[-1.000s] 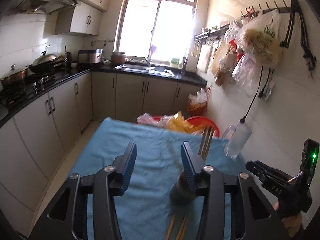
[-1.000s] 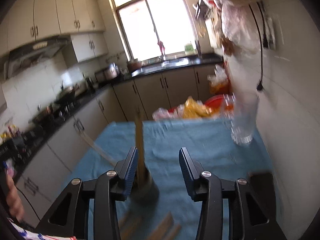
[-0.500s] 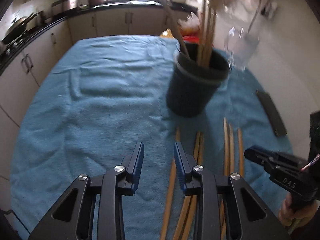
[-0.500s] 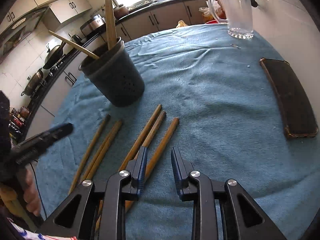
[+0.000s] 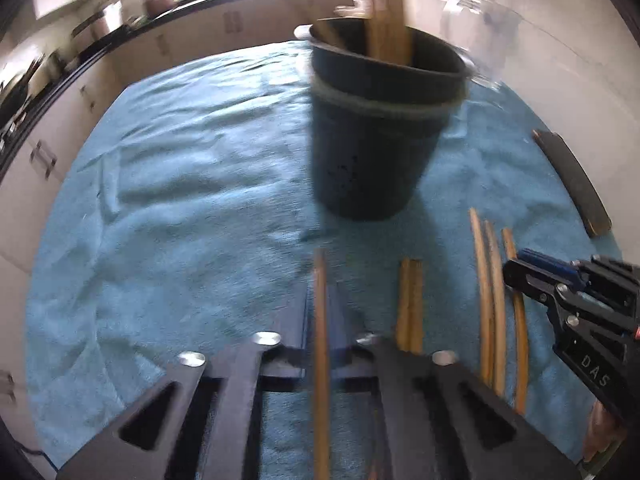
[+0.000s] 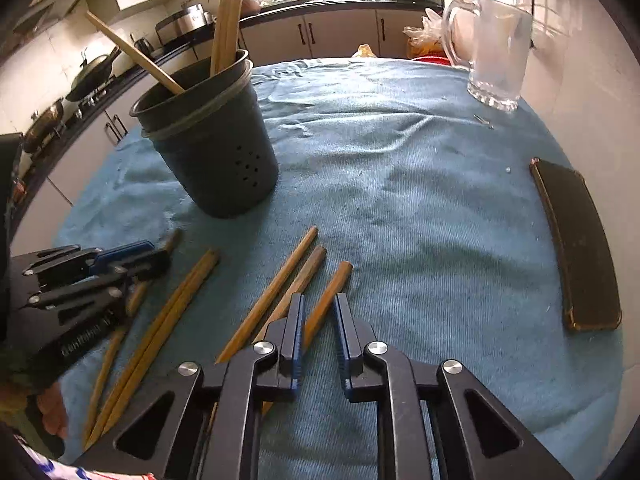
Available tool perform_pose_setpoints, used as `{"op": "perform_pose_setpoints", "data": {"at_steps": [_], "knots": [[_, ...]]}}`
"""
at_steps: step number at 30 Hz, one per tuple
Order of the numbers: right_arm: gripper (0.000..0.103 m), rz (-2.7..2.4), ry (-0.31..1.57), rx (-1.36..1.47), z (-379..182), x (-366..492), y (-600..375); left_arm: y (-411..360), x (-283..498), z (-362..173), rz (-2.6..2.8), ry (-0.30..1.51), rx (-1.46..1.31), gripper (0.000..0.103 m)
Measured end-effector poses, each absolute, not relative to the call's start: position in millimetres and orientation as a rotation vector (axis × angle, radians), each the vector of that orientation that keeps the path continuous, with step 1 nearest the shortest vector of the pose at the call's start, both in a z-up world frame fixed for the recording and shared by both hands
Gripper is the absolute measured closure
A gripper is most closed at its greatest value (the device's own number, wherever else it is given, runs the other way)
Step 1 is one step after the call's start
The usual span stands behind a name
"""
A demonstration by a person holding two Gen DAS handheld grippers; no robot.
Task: Organize utensils
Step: 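Lower the right gripper and grasp a wooden chopstick from the row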
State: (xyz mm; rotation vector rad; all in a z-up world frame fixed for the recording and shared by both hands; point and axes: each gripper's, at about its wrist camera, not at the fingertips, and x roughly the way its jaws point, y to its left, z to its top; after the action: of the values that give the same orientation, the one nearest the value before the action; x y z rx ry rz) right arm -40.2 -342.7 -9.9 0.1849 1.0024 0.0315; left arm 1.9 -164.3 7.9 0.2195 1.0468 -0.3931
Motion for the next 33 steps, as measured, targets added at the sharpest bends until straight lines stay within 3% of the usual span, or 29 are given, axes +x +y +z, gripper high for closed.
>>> {"op": "perform_pose_setpoints", "data": {"at_steps": [5, 11, 25, 33], "knots": [[0.090, 0.127, 1.037, 0.111, -9, -41, -342, -122, 4, 9, -0.319, 1.120, -0.010, 0.097], [0.089, 0.154, 1.075, 0.038, -10, -61, -353, -100, -13, 7, -0.312, 1.139, -0.060, 0.097], [0.089, -0.008, 1.136, 0.062, -10, -42, -349, -118, 2, 9, -0.314, 1.170, 0.029, 0.096], [0.096, 0.031, 1.048, 0.142, 1, -53, -349, -105, -16, 25, -0.331, 1.072, -0.018, 0.097]]}}
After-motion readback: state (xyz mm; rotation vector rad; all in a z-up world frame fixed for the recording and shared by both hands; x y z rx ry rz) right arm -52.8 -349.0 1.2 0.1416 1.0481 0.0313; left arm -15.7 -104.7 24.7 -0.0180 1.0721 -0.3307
